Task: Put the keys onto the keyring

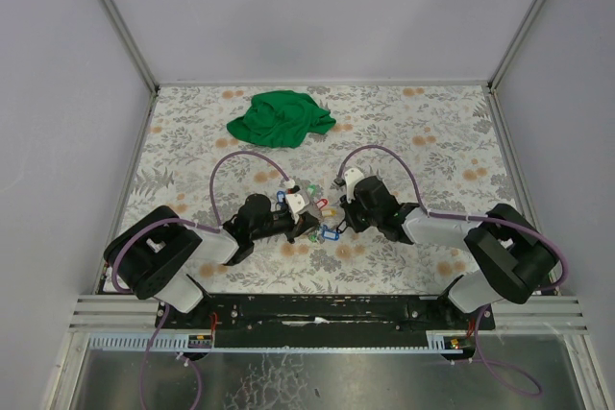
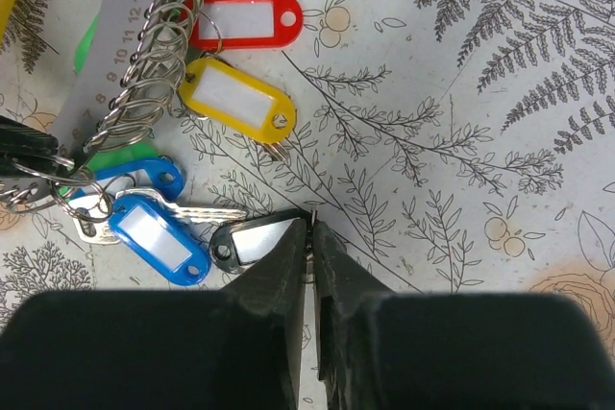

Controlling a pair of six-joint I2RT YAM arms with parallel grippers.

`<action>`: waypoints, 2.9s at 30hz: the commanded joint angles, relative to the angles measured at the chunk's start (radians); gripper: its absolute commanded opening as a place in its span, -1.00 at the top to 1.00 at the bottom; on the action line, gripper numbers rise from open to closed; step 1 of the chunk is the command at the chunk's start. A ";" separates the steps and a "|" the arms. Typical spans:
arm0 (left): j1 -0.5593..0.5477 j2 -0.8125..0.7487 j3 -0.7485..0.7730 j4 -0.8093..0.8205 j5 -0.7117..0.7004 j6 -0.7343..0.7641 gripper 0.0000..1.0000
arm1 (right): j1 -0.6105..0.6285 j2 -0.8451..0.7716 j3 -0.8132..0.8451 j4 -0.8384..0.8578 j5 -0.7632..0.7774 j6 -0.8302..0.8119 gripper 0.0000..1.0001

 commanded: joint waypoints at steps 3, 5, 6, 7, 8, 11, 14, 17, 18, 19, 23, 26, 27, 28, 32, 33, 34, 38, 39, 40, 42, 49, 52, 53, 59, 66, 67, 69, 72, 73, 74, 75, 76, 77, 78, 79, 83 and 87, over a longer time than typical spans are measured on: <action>0.007 -0.016 0.029 0.024 0.016 -0.004 1.00 | -0.005 -0.019 0.034 -0.003 -0.015 -0.031 0.98; 0.007 -0.017 0.026 0.024 0.030 0.002 1.00 | -0.005 -0.046 0.035 -0.015 -0.054 -0.071 1.00; 0.007 -0.018 0.026 0.023 0.039 0.007 1.00 | -0.005 -0.060 0.035 -0.026 -0.073 -0.098 1.00; 0.007 -0.019 0.026 0.021 0.050 0.014 1.00 | -0.005 -0.076 0.036 -0.036 -0.096 -0.126 1.00; 0.006 -0.021 0.026 0.018 0.060 0.024 1.00 | -0.005 -0.097 0.032 -0.042 -0.121 -0.157 1.00; 0.007 -0.025 0.029 -0.003 0.092 0.054 1.00 | -0.005 -0.163 0.010 -0.052 -0.214 -0.243 1.00; 0.005 -0.027 0.031 -0.012 0.127 0.068 1.00 | -0.004 -0.223 -0.021 -0.042 -0.342 -0.321 1.00; 0.007 -0.025 0.031 -0.008 0.165 0.076 1.00 | 0.000 -0.278 -0.078 0.009 -0.422 -0.397 1.00; 0.007 -0.024 0.031 -0.007 0.176 0.078 1.00 | 0.004 -0.294 -0.096 0.023 -0.435 -0.424 1.00; 0.007 -0.024 0.032 -0.005 0.184 0.080 1.00 | 0.007 -0.308 -0.110 0.029 -0.450 -0.452 1.00; 0.004 -0.028 0.027 0.000 0.221 0.090 1.00 | 0.020 -0.343 -0.131 0.007 -0.466 -0.527 1.00; 0.006 -0.024 0.025 0.011 0.248 0.092 1.00 | 0.026 -0.342 -0.140 0.024 -0.459 -0.536 1.00; 0.006 -0.025 0.025 0.011 0.257 0.092 1.00 | 0.029 -0.338 -0.141 0.027 -0.458 -0.540 1.00; 0.006 -0.025 0.024 0.014 0.265 0.093 1.00 | 0.032 -0.331 -0.141 0.036 -0.456 -0.542 1.00; 0.006 -0.026 0.020 0.029 0.280 0.091 1.00 | 0.055 -0.298 -0.137 0.070 -0.421 -0.547 1.00; 0.006 -0.025 0.020 0.031 0.281 0.091 1.00 | 0.061 -0.290 -0.135 0.075 -0.406 -0.547 1.00; 0.006 -0.024 0.020 0.032 0.280 0.090 1.00 | 0.065 -0.285 -0.133 0.080 -0.398 -0.548 1.00; 0.004 -0.023 0.019 0.033 0.279 0.088 1.00 | 0.078 -0.274 -0.129 0.088 -0.401 -0.551 1.00; 0.005 -0.022 0.019 0.033 0.277 0.087 1.00 | 0.080 -0.274 -0.128 0.088 -0.403 -0.552 1.00; 0.004 -0.022 0.019 0.033 0.276 0.087 1.00 | 0.082 -0.275 -0.127 0.088 -0.403 -0.553 1.00; 0.004 -0.023 0.018 0.035 0.279 0.086 1.00 | 0.084 -0.277 -0.130 0.093 -0.399 -0.552 1.00; 0.003 -0.020 0.021 0.035 0.286 0.084 1.00 | 0.088 -0.264 -0.124 0.106 -0.394 -0.540 1.00; 0.001 -0.021 0.021 0.038 0.289 0.084 1.00 | 0.090 -0.257 -0.115 0.102 -0.388 -0.535 1.00; 0.001 -0.020 0.021 0.038 0.289 0.084 1.00 | 0.090 -0.255 -0.115 0.100 -0.386 -0.532 1.00; 0.001 -0.019 0.021 0.038 0.289 0.082 1.00 | 0.090 -0.254 -0.112 0.092 -0.374 -0.526 1.00; -0.001 -0.016 0.023 0.037 0.287 0.081 1.00 | 0.090 -0.255 -0.106 0.091 -0.397 -0.523 1.00; -0.001 -0.016 0.024 0.037 0.286 0.081 1.00 | 0.091 -0.257 -0.107 0.090 -0.400 -0.523 1.00; 0.000 -0.016 0.023 0.037 0.285 0.081 1.00 | 0.091 -0.261 -0.109 0.089 -0.402 -0.523 1.00; 0.000 -0.014 0.023 0.038 0.286 0.081 1.00 | 0.091 -0.262 -0.108 0.091 -0.407 -0.522 1.00; 0.000 -0.014 0.025 0.038 0.288 0.079 1.00 | 0.090 -0.261 -0.107 0.091 -0.408 -0.521 1.00; -0.001 -0.015 0.024 0.038 0.288 0.081 1.00 | 0.091 -0.259 -0.106 0.091 -0.411 -0.522 1.00; -0.001 -0.014 0.024 0.038 0.285 0.080 1.00 | 0.091 -0.259 -0.104 0.087 -0.413 -0.522 1.00; 0.000 -0.015 0.024 0.038 0.284 0.081 1.00 | 0.091 -0.257 -0.104 0.086 -0.415 -0.521 1.00; 0.000 -0.016 0.024 0.038 0.283 0.079 1.00 | 0.091 -0.256 -0.103 0.083 -0.419 -0.520 1.00; 0.000 -0.015 0.024 0.038 0.284 0.080 1.00 | 0.091 -0.255 -0.103 0.081 -0.420 -0.521 1.00; 0.000 -0.014 0.025 0.038 0.283 0.081 1.00 | 0.091 -0.257 -0.103 0.080 -0.418 -0.520 1.00; 0.000 -0.014 0.026 0.037 0.284 0.079 1.00 | 0.091 -0.260 -0.102 0.077 -0.414 -0.516 1.00; -0.002 -0.013 0.024 0.037 0.288 0.079 1.00 | 0.091 -0.261 -0.101 0.080 -0.415 -0.514 1.00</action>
